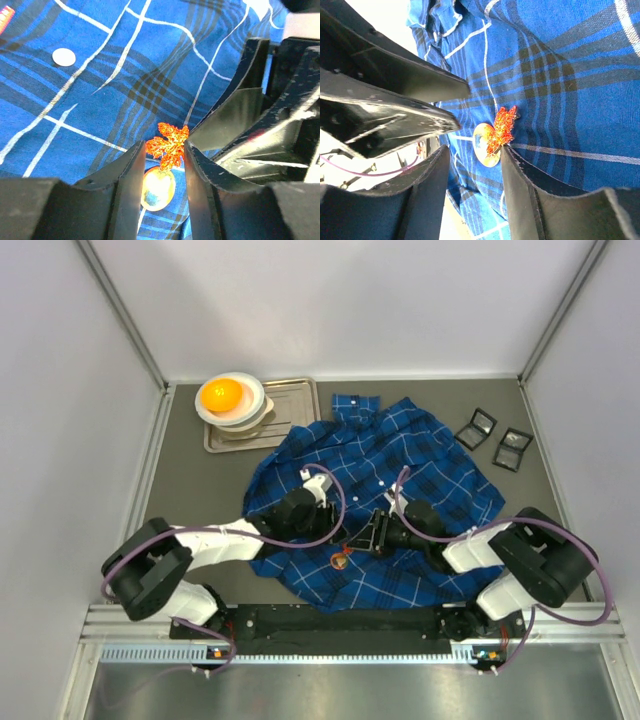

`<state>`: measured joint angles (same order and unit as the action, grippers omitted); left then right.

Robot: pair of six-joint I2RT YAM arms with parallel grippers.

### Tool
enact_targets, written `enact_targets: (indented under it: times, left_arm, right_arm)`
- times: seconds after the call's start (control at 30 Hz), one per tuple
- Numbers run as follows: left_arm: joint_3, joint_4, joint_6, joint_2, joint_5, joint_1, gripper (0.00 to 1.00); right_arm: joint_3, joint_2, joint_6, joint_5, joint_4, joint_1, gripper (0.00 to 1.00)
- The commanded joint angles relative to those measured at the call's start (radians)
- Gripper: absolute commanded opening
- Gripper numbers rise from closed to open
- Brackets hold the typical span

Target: Remove the brooch from the garment

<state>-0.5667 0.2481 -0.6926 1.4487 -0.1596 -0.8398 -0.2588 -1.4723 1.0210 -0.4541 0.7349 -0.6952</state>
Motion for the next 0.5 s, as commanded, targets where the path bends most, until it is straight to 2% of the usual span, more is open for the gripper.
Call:
enact_targets:
  times: [0.0,0.13,0.17,0.27,0.47]
  left_arm:
    - [-0.021,-0.061,0.067,-0.091,0.054,-0.001,0.43]
    - [0.010,-0.026,0.125,-0.088,0.006,-0.010,0.37]
    - [0.011,-0.023,0.136,-0.079,0.005,-0.016,0.32]
    - [0.016,-0.015,0.188,-0.077,0.064,-0.087,0.28]
    - [0.024,-0.009,0.228,-0.091,0.213,-0.192,0.29]
  right_arm:
    - [0.000,-0.014,0.005,-0.012,0.107,0.005,0.45]
    - [0.000,-0.005,0.005,0.000,0.090,0.005,0.45]
    - [0.000,-0.005,0.005,0.002,0.087,0.006,0.45]
    - [0.003,-0.005,0.005,-0.001,0.095,0.006,0.45]
    - [0.003,-0.003,0.007,-0.006,0.100,0.013,0.44]
